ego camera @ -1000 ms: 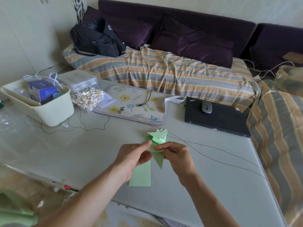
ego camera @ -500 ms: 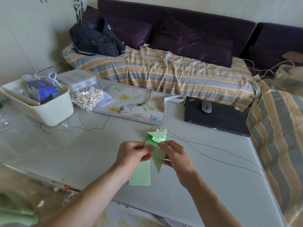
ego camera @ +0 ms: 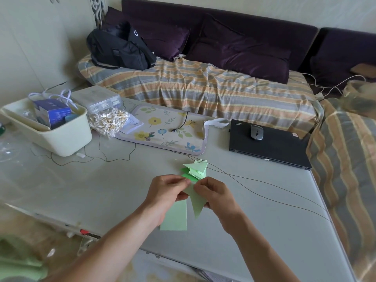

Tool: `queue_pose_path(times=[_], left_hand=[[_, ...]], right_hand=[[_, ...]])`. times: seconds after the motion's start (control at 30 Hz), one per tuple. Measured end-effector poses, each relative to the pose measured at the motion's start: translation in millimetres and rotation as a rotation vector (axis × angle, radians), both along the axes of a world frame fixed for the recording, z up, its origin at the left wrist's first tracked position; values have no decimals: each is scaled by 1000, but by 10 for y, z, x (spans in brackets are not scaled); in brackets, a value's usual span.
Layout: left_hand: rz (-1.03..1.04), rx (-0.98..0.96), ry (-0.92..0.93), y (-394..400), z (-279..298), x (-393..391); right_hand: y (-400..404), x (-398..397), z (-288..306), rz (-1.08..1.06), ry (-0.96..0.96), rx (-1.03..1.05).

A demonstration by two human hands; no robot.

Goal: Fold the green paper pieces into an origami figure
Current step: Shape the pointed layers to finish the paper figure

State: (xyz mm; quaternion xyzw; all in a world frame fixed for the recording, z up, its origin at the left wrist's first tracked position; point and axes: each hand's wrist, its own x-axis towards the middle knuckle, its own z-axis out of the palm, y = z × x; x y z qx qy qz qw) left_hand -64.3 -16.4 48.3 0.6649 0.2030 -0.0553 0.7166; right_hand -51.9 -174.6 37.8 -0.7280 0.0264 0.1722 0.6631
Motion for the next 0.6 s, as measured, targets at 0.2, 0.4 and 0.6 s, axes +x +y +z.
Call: queue_pose_path(times=[0.2, 0.4, 0.6], left_hand=[[-78, 46, -12, -13, 34, -22], [-54, 66, -5, -8, 45, -27], [47, 94, -5, 34, 42, 28]], right_hand=[[25, -23, 43, 19, -79, -82], [21, -16, 39, 22, -114, -91], [-39, 52, -37, -32, -26, -79]])
